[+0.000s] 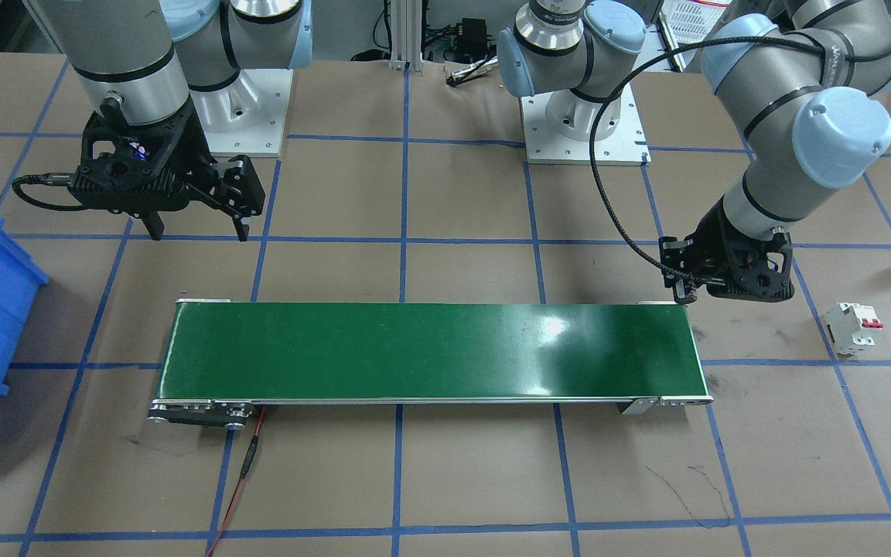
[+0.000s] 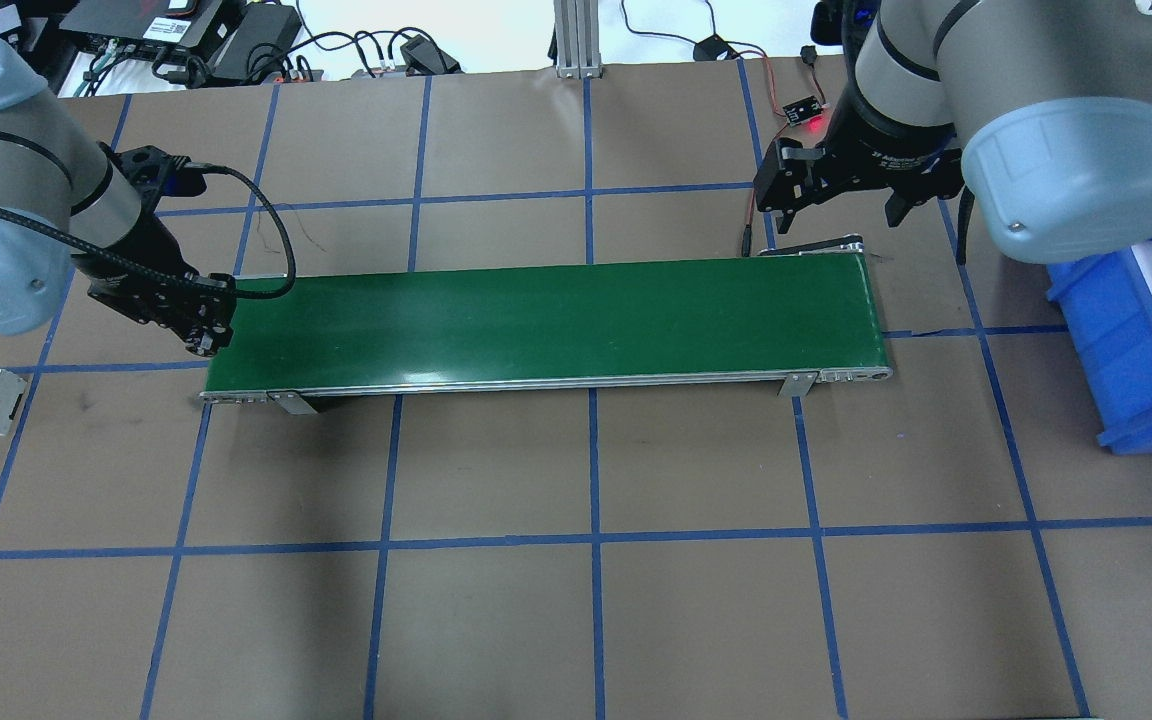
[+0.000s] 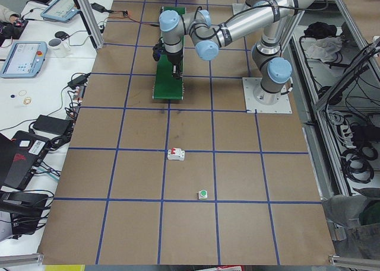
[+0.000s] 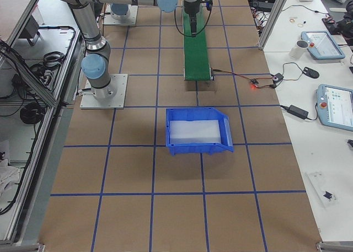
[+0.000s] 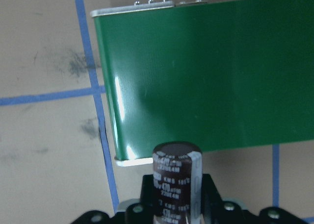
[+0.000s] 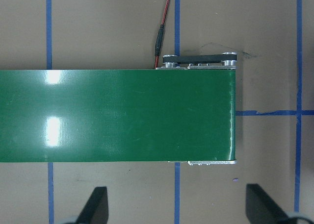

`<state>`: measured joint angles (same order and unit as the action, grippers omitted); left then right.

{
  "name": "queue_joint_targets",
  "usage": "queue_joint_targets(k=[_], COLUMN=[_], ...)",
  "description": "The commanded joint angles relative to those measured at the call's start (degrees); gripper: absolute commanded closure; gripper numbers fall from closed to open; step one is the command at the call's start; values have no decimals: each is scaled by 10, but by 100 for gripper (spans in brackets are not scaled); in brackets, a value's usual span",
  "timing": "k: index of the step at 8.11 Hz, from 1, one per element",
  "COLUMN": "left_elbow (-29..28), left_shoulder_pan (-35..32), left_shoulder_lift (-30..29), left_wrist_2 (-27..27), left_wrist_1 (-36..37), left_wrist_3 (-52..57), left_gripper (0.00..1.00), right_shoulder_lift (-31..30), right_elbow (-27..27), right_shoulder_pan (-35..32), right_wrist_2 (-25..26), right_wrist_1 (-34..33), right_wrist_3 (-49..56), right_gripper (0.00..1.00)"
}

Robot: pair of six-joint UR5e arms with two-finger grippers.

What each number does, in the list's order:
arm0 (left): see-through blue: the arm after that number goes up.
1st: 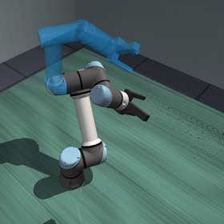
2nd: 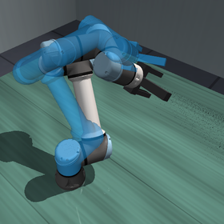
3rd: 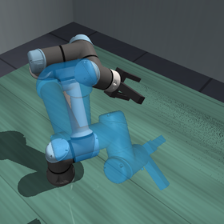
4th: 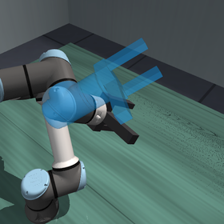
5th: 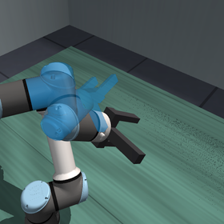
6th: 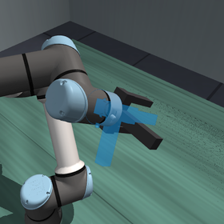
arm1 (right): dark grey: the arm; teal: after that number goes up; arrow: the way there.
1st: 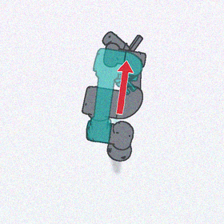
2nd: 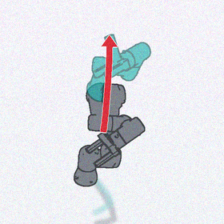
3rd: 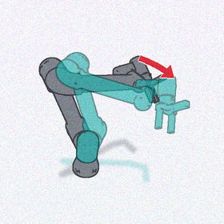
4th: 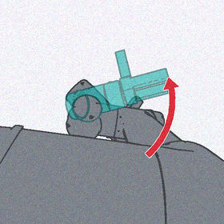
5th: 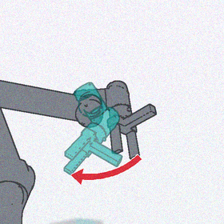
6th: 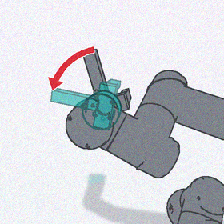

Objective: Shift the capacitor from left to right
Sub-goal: 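Lift the capacitor with the left gripper and carry it over the conveyor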

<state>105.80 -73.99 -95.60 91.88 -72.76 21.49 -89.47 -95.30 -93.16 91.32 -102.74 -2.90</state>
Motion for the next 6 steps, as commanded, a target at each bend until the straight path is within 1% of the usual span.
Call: queue_joint_targets(k=[1,3,6], left_elbow=[0,1,3], left_shoulder_pan=[-11,-24,-30], left_shoulder_lift=[-60,-71,-87], left_wrist_2=[0,-1,-3], left_wrist_1=[97,95,100], left_wrist_3=[22,25,0], left_gripper=[86,85,85], right_shoulder_lift=[0,0,0], right_elbow=[-1,-1,-1], right_shoulder_pan=[0,0,0], right_wrist_2=[0,0,0], right_wrist_1=[0,0,0], right_wrist_3=[0,0,-1], right_gripper=[0,0,0])
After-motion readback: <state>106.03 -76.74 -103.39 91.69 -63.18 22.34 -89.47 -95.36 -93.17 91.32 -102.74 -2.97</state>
